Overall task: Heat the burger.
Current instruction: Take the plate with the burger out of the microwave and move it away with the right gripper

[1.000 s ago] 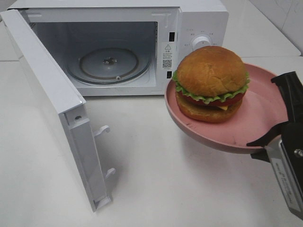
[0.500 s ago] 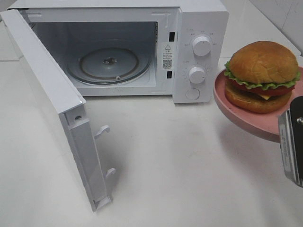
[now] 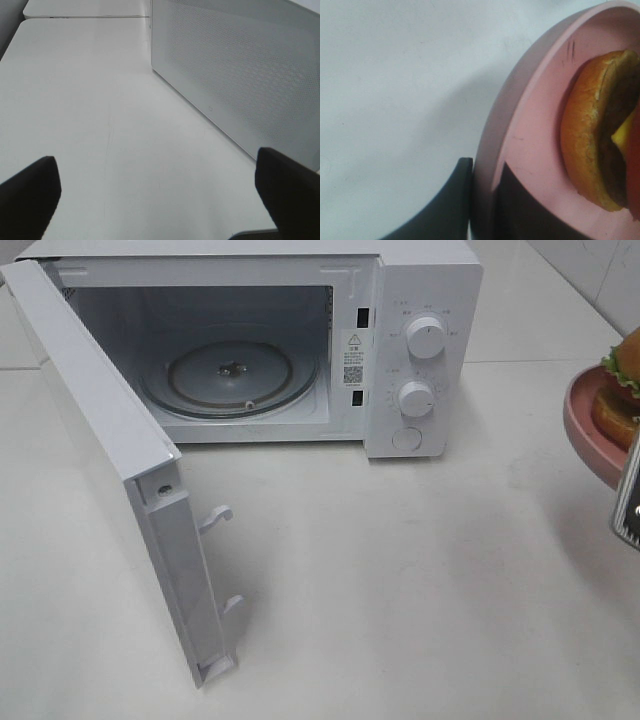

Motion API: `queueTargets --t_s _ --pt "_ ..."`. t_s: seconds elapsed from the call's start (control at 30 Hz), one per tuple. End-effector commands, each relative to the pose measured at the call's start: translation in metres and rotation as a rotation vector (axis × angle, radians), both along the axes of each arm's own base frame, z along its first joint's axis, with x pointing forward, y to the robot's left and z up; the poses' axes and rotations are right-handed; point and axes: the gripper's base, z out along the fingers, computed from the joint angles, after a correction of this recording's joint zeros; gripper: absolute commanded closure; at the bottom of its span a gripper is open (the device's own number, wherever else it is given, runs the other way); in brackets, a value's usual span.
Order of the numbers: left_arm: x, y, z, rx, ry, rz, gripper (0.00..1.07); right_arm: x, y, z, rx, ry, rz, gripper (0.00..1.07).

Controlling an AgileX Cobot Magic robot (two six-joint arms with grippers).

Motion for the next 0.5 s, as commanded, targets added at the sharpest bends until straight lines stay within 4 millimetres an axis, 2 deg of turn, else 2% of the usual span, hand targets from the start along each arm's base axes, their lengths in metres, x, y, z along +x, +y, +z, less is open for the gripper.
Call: queueTargets --t_s 0.03,0.1,0.17,0.27,0.33,0.43,0.5 --pt "0.0 0.0 0.001 -0.007 -0.018 0.008 0.09 0.005 -0.004 0.002 -0.044 -0.035 -0.034 1.07" --pt "0.0 0.0 0.001 -0.007 -0.018 0.008 0.09 0.005 -0.004 0.001 -0.046 -0.029 -0.056 1.07" --pt "0.0 0.0 0.001 -0.007 -0.018 0.008 0.09 0.01 -0.006 -0.006 -0.07 -0.007 -0.162 1.07" --pt "0.0 0.0 0.001 -0.007 -0.018 0.008 0.09 0.011 -0.006 -0.007 -0.071 -0.009 -0.185 1.07" --pt "0.0 0.0 0.001 -0.007 -0.018 0.008 0.09 0.018 -0.004 -0.015 -0.063 -0.011 -0.283 1.07" --pt "0.0 0.0 0.001 -0.007 -0.018 0.008 0.09 0.019 -0.003 -0.017 -0.058 -0.008 -0.3 1.07" --pt "0.0 0.0 0.001 -0.007 -0.018 0.008 0.09 0.025 0.001 -0.029 -0.037 0.006 -0.393 1.06"
